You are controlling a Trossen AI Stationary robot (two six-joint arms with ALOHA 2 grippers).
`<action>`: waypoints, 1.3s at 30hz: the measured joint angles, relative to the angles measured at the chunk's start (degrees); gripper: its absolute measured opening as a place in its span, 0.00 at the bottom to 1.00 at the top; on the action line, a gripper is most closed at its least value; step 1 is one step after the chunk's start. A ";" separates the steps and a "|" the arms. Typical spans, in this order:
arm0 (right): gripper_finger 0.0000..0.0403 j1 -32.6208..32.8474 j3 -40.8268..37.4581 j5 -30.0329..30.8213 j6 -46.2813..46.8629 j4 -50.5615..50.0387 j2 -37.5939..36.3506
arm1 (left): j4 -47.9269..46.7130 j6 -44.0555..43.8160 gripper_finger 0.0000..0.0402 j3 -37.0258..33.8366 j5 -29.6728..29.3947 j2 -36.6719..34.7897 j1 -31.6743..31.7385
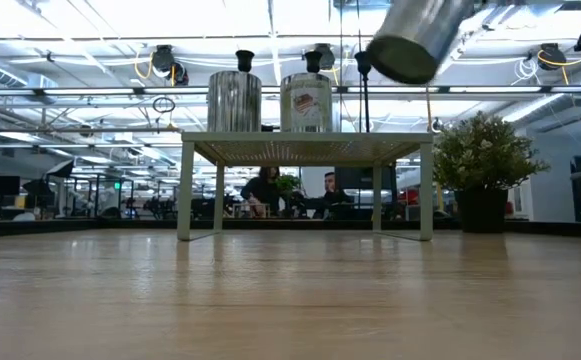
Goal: Stock candles and holders on shelf
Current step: Align the scented candle on the shelf with the other scented candles, then return to Home Position
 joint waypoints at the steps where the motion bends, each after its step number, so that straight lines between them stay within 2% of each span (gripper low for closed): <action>1: 0.00 -0.66 2.67 1.87 -0.29 -2.62 1.20 | -0.24 -0.37 0.19 0.00 0.00 0.00 -0.28; 4: 0.00 -4.49 10.69 5.56 -1.12 -13.85 6.00 | -0.55 -1.05 0.19 0.00 0.00 0.00 -0.96; 7: 0.00 -10.53 18.10 5.02 -0.67 -23.02 11.71 | -0.74 -0.80 0.19 0.00 0.02 0.02 -1.37; 13: 0.00 -21.88 26.83 -6.58 -1.66 -30.90 20.87 | -0.97 -1.22 0.19 0.00 -0.02 0.02 -1.30; 16: 0.01 -25.18 27.00 -10.57 -1.76 -31.04 23.51 | -1.00 -1.20 0.19 0.00 -0.02 0.04 -1.30; 25: 0.03 -29.68 27.00 -10.82 -1.85 -30.58 25.03 | -1.02 -1.17 0.19 0.00 -0.02 0.04 -1.31; 39: 0.22 -30.97 27.04 -11.02 -4.44 -28.25 24.12 | -1.05 -1.15 0.19 0.00 -0.02 0.04 -1.31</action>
